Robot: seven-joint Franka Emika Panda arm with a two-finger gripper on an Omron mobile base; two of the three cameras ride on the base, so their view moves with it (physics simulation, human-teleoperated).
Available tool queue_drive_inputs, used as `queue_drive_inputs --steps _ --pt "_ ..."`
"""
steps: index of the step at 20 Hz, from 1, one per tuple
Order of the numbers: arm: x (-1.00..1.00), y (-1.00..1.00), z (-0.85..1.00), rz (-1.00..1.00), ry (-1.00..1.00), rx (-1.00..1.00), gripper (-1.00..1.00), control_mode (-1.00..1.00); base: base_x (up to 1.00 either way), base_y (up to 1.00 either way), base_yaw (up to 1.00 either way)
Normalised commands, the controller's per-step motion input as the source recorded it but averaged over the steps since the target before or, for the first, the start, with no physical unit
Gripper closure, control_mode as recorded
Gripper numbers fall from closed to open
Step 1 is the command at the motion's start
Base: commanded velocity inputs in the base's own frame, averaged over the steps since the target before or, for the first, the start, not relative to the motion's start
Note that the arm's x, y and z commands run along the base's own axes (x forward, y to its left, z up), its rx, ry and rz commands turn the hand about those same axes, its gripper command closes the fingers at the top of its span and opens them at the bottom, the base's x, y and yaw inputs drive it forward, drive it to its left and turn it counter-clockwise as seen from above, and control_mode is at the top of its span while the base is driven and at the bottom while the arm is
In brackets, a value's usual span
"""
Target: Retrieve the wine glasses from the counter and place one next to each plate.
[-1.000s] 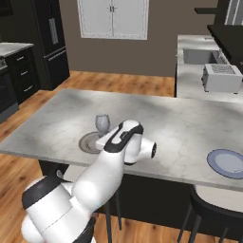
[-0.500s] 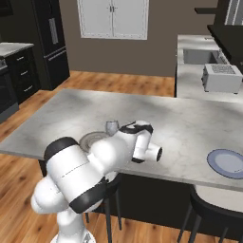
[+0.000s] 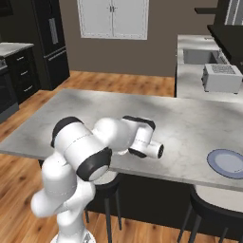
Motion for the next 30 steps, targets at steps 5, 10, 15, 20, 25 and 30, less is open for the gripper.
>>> queue_drive_inputs --steps 5,10,15,20,25,30 --pt "0.38 0.0 -0.14 0.0 -0.01 -0.01 1.0 -1.0 0.0 0.0 0.0" --pt "0.27 -0.01 0.0 0.0 0.0 0.07 1.0 -1.0 0.0 0.0 0.0" --pt "0.21 -0.06 -0.22 0.0 0.0 0.09 1.0 -1.0 0.0 0.0 0.0" --pt "0.04 -0.08 -0.41 0.0 0.0 0.0 1.0 -1.0 0.0 0.0 0.0" --pt "-0.01 -0.27 -0.15 0.0 0.0 0.0 1.0 -1.0 0.0 0.0 0.0" --pt "-0.12 -0.05 0.0 0.0 -0.03 0.0 1.0 -1.0 0.0 0.0 0.0"
